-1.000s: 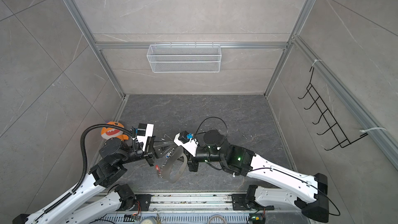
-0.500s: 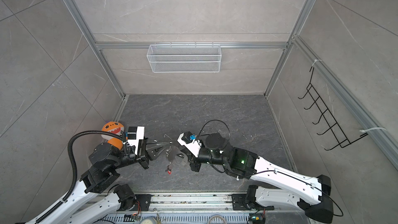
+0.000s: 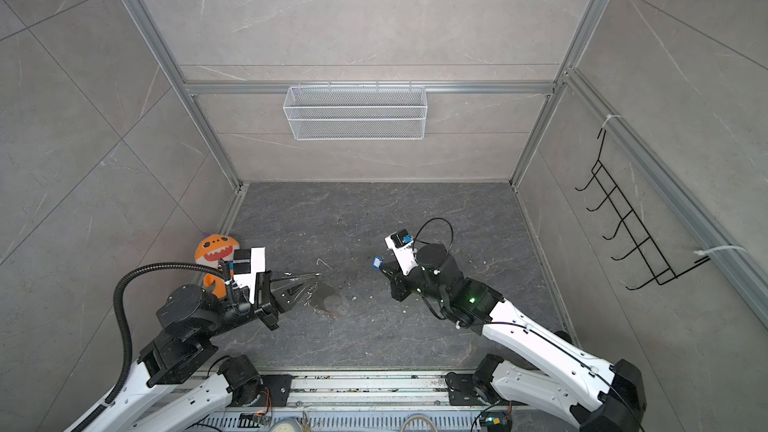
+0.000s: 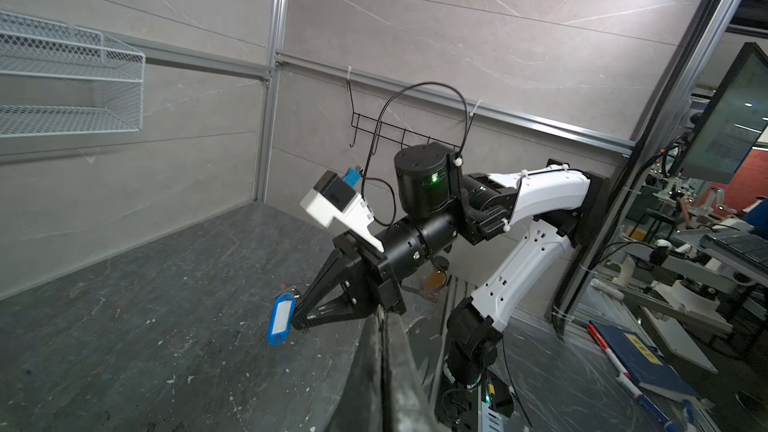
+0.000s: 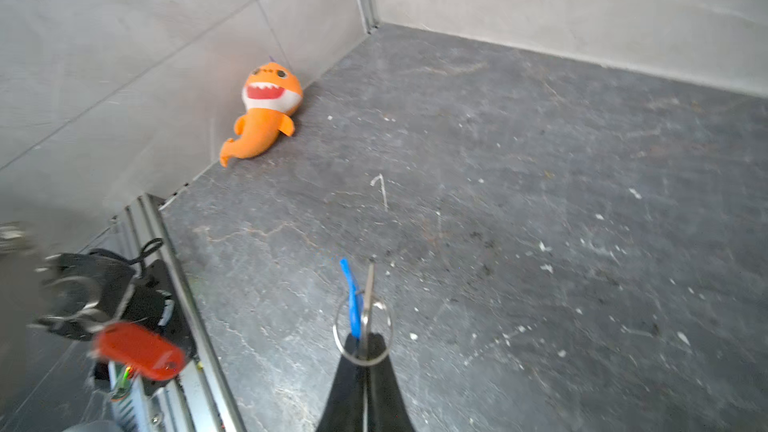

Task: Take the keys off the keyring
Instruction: 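Pull the right gripper with the blue-tagged key away from the left gripper, then lower the blue-tagged key to the table and open the right gripper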

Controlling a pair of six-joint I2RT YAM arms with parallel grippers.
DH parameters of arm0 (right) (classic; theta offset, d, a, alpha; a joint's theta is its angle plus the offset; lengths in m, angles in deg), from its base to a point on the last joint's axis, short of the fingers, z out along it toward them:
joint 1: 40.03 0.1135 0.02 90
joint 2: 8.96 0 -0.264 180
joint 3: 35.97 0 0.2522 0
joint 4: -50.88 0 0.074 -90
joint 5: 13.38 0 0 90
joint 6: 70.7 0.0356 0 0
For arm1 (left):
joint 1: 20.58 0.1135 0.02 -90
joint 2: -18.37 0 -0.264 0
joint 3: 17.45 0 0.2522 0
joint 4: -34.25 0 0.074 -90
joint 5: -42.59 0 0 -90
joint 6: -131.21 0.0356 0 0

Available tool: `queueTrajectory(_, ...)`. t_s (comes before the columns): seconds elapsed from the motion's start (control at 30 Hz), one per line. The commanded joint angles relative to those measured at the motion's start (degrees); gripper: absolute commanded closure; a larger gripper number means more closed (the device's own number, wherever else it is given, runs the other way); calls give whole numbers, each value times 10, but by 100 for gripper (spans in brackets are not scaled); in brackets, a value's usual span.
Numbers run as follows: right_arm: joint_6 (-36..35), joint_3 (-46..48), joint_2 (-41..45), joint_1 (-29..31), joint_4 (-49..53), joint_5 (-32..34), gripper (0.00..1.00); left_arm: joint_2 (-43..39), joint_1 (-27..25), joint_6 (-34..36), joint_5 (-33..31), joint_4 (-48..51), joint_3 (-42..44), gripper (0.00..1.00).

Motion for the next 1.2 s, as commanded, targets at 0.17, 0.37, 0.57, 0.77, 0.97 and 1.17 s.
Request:
queueTrajectory(0.17, 130, 101, -126, -79, -80, -60, 100, -16, 1, -11, -50, -16, 12, 100)
queueTrajectory(0.37, 150, 110, -223, -91, -100, -67, 100, -26, 1, -18, -59, -26, 27, 100)
queueTrajectory(0.57, 167, 116, -260, -96, -95, -38, 100, -29, 1, -23, -66, -28, 34, 100)
queueTrajectory(0.77, 187, 107, -283, -100, -55, 9, 92, -27, 1, -30, -70, -40, 47, 100)
queueTrajectory(0.97, 204, 111, -277, -100, -32, 48, 54, -27, 1, -33, -73, -41, 49, 100)
queueTrajectory(1.17, 198, 97, -216, -100, 12, 72, 46, -26, 1, -35, -75, -37, 47, 100)
